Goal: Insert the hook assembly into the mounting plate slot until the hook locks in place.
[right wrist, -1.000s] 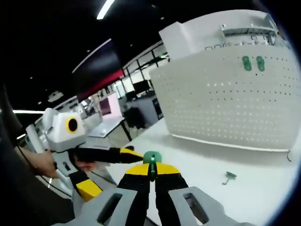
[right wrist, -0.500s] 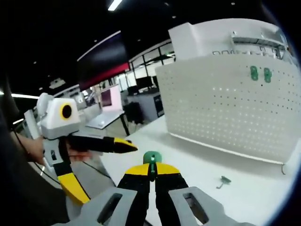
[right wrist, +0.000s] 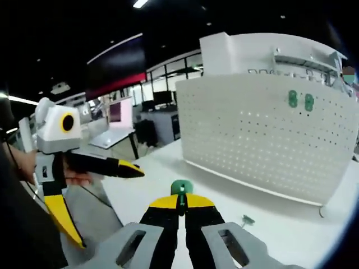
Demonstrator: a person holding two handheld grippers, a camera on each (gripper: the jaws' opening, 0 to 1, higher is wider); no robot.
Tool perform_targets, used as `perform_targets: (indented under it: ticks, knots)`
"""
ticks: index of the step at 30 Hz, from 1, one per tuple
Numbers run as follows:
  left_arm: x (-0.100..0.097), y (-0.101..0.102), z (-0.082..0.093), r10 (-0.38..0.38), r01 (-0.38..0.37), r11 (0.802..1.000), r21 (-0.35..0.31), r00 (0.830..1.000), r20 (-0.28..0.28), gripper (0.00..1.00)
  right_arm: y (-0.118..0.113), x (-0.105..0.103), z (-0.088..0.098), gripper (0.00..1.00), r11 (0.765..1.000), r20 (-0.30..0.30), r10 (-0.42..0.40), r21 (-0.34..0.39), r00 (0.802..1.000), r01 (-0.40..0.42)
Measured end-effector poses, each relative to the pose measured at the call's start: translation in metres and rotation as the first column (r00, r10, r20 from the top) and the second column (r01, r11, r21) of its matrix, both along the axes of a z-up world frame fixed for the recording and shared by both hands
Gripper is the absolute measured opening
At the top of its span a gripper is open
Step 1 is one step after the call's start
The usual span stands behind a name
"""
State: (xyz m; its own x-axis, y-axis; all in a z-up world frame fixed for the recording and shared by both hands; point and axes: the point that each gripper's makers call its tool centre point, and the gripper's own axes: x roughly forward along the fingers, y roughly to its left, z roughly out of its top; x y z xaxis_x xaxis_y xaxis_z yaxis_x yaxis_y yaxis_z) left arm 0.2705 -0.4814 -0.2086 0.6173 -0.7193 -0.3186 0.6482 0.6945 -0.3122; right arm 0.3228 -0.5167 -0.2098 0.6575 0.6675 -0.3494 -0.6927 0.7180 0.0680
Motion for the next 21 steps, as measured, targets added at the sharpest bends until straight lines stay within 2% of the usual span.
perform_targets:
  ticks: [9,10,12,17,21]
  knots:
    - [0.005,0.004,0.0,0.028,-0.028,1.0,0.002,1.0,0.003,1.0,-0.028,0.033,0.012,0.01,0.996,0.092,-0.086,-0.021,0.992,0.089]
    - [0.005,0.004,-0.002,0.026,-0.026,1.0,0.015,1.0,0.005,1.0,-0.033,0.039,0.014,0.01,0.994,0.101,-0.106,-0.02,0.989,0.108]
    - [0.004,0.006,-0.008,0.009,-0.012,0.996,0.09,1.0,0.027,1.0,-0.042,0.05,0.014,0.01,0.99,0.121,-0.134,-0.023,0.984,0.137]
    - [0.003,0.002,-0.006,0.003,-0.005,0.997,0.078,1.0,0.027,1.0,-0.066,0.076,0.007,0.01,0.976,0.153,-0.194,-0.065,0.969,0.206]
    - [0.005,0.005,-0.007,0.015,-0.017,0.997,0.075,1.0,0.024,1.0,-0.084,0.095,0.015,0.01,0.966,0.184,-0.235,-0.067,0.954,0.251]
